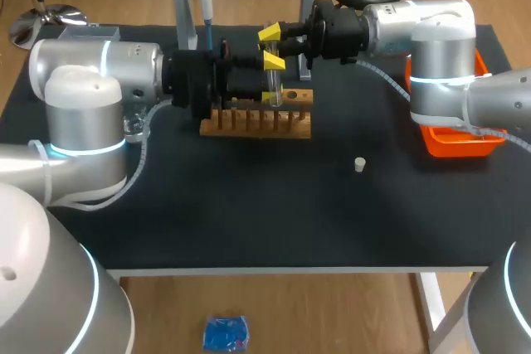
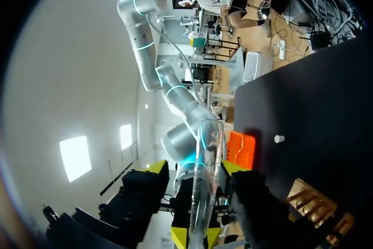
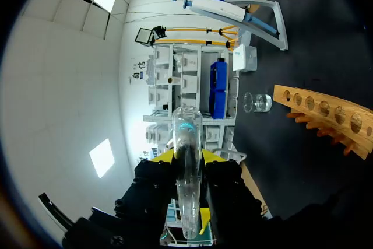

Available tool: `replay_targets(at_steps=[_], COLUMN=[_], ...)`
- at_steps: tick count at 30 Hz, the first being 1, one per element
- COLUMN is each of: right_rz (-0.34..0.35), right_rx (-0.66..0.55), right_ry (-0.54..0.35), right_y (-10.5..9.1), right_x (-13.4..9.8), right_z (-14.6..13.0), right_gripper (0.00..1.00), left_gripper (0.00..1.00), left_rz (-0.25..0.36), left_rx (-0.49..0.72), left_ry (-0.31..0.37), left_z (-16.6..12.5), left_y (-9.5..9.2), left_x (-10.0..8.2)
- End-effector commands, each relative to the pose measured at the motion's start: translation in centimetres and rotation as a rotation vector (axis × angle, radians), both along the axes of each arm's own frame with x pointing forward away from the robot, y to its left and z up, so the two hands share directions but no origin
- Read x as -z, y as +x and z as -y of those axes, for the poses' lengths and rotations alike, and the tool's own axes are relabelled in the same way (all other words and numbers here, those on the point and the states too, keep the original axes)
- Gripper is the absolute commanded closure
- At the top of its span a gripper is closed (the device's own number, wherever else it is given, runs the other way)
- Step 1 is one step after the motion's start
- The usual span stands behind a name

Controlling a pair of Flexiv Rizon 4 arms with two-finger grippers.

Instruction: Invert the test tube, pick up the pipette, mount the tip to pipette, aspirate from beaker and dispense into the tube, eject the tip, return the pipette, and cap with the stopper.

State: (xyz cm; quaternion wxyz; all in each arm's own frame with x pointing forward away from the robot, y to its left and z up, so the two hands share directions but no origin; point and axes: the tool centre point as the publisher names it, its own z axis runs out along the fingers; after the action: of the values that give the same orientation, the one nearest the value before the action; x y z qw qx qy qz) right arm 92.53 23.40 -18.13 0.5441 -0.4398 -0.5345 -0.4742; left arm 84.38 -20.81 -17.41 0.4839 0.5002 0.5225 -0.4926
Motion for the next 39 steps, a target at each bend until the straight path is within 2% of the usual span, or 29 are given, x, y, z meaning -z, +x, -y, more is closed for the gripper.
replay_targets(at_steps=[1, 15, 16, 17, 35, 37, 39], right_rz=[0.001, 0.001, 0.001, 0.001, 0.001, 0.091, 0.246], right_rx=[0.0, 0.0, 0.0, 0.0, 0.0, 0.011, 0.036], right_ry=[-0.002, -0.002, -0.002, -0.002, -0.002, 0.029, 0.054], right_y=[0.0, 0.0, 0.0, 0.0, 0.0, 0.1, 0.3], right_x=[0.0, 0.0, 0.0, 0.0, 0.0, -0.3, -0.6], right_z=[0.0, 0.0, 0.0, 0.0, 0.0, 1.3, 3.0], right_gripper=[1.0, 1.0, 0.65, 0.0, 0.0, 0.0, 0.0], left_gripper=[1.0, 1.0, 1.0, 1.0, 1.0, 1.0, 1.0], left_rz=[0.008, 0.01, 0.01, 0.01, 0.01, 0.01, 0.01], left_rx=[-0.005, 0.01, 0.01, 0.01, 0.01, 0.01, 0.01], left_ry=[-0.006, -0.003, -0.003, -0.003, -0.003, -0.003, -0.003], left_z=[0.1, 0.1, 0.1, 0.1, 0.1, 0.1, 0.1], left_y=[-0.1, 0.0, 0.0, 0.0, 0.0, 0.0, 0.0], left_x=[0.1, 0.1, 0.1, 0.1, 0.1, 0.1, 0.1])
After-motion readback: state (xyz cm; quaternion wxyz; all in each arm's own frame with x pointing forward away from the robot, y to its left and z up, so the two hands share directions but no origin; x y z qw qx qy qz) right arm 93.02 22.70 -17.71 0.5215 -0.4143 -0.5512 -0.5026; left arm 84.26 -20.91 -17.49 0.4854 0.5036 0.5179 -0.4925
